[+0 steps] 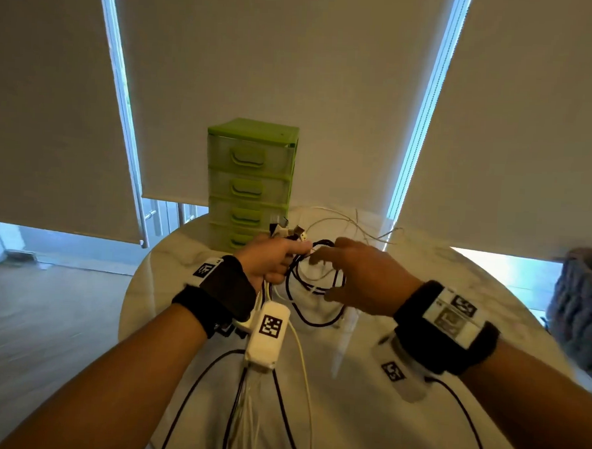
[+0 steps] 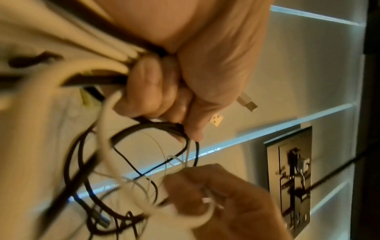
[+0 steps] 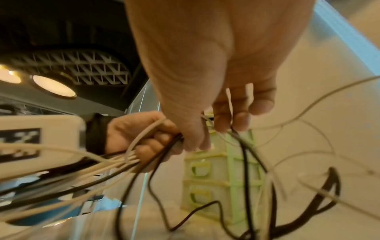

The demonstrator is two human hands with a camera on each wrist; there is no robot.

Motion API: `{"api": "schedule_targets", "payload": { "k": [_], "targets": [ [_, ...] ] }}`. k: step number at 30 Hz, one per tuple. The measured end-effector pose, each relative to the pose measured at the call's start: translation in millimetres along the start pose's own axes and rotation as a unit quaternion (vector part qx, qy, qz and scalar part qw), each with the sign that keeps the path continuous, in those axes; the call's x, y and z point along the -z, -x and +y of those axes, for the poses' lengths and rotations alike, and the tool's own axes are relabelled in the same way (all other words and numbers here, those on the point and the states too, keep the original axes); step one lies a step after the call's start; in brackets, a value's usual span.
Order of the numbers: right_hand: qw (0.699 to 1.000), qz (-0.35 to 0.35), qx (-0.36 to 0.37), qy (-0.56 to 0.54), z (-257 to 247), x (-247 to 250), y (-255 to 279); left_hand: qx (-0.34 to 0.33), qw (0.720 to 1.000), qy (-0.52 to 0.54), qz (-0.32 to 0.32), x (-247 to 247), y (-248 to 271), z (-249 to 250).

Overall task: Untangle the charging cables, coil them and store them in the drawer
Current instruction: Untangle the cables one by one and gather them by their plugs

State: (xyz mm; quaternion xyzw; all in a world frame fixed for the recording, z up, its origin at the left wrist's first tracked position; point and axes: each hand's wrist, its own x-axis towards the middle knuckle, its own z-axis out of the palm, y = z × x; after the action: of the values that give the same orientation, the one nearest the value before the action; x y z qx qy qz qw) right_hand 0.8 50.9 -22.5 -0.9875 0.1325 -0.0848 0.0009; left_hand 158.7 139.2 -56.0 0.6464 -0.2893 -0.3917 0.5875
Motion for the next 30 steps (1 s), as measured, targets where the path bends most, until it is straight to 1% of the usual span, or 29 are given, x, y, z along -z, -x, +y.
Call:
{"api": "schedule_targets", "payload": {
  "k": [1, 2, 3, 4, 5, 7, 10, 12, 14, 15, 17, 19, 20, 21, 22, 24, 25, 26, 27, 28, 29, 30],
  "targets": [
    [1.0, -0.003, -0.005, 0.025, 3.7, -7.2, -3.0, -0.005, 1.0, -0.009, -0.008, -1.2, -0.8, -1.7],
    [0.999, 0.03, -0.015, 0.029, 8.5, -9.8, -4.4, -0.012, 1.0, -0.022, -0.005, -2.9, 0.4, -2.1],
    [0.996, 0.088, -0.024, 0.02, 14.2, -9.9, -4.6, -0.022, 0.999, -0.039, 0.018, -4.4, 2.2, -0.3],
    [0.987, 0.16, -0.028, 0.009, 20.0, -9.7, -3.2, -0.038, 0.997, -0.047, 0.05, -4.7, 2.6, 1.4],
    [0.971, 0.236, -0.031, 0.004, 23.7, -9.1, -0.6, -0.052, 0.994, -0.042, 0.087, -3.9, 0.9, 3.7],
    [0.932, 0.362, -0.029, 0.0, 24.5, -9.5, 6.0, -0.06, 0.985, 0.016, 0.161, -3.3, -7.7, 10.4],
    [0.868, 0.492, -0.056, 0.039, 26.9, -9.1, 11.8, -0.036, 0.96, 0.127, 0.245, -2.6, -18.9, 18.4],
    [0.829, 0.547, -0.104, 0.044, 38.6, -5.0, 12.8, -0.004, 0.941, 0.205, 0.271, -0.3, -19.5, 17.8],
    [0.808, 0.57, -0.147, 0.02, 50.0, -3.8, 12.6, 0.027, 0.927, 0.262, 0.267, 0.9, -18.8, 15.0],
    [0.802, 0.573, -0.169, 0.003, 53.7, -4.5, 11.8, 0.027, 0.928, 0.262, 0.262, -0.6, -19.7, 13.6],
    [0.793, 0.565, -0.227, -0.035, 56.9, -1.9, 10.8, 0.009, 0.928, 0.261, 0.266, -6.8, -19.9, 13.1],
    [0.763, 0.554, -0.318, -0.095, 69.0, 7.4, 9.9, -0.01, 0.921, 0.253, 0.297, -7.6, -14.0, 15.1],
    [0.748, 0.547, -0.349, -0.142, 78.4, 12.7, 10.0, -0.02, 0.918, 0.24, 0.315, -4.0, -11.4, 13.4],
    [0.738, 0.533, -0.351, -0.218, 89.8, 17.4, 11.8, -0.028, 0.915, 0.228, 0.331, 1.6, -7.1, 11.0],
    [0.722, 0.515, -0.333, -0.32, 100.6, 21.1, 13.3, -0.035, 0.912, 0.216, 0.348, 9.1, -2.3, 8.7],
    [0.651, 0.455, -0.301, -0.528, 114.7, 23.3, 18.8, -0.056, 0.903, 0.181, 0.386, 25.3, 4.3, -1.1],
    [0.644, 0.412, -0.29, -0.576, 118.2, 22.4, 22.0, -0.067, 0.902, 0.163, 0.394, 30.3, 9.1, -3.6],
    [0.675, 0.366, -0.278, -0.578, 120.1, 20.1, 23.0, -0.09, 0.904, 0.143, 0.393, 32.3, 13.5, -3.5],
    [0.737, 0.314, -0.264, -0.538, 119.0, 18.6, 23.7, -0.119, 0.909, 0.121, 0.38, 31.2, 16.8, -2.1],
    [0.813, 0.256, -0.243, -0.463, 116.0, 17.5, 24.0, -0.144, 0.919, 0.098, 0.355, 26.8, 19.6, 1.3],
    [0.879, 0.197, -0.217, -0.376, 109.2, 17.6, 24.5, -0.167, 0.93, 0.077, 0.317, 20.4, 22.9, 7.3],
    [0.922, 0.146, -0.187, -0.305, 99.7, 19.4, 23.6, -0.189, 0.942, 0.068, 0.268, 12.9, 25.1, 14.5]
  ]
}}
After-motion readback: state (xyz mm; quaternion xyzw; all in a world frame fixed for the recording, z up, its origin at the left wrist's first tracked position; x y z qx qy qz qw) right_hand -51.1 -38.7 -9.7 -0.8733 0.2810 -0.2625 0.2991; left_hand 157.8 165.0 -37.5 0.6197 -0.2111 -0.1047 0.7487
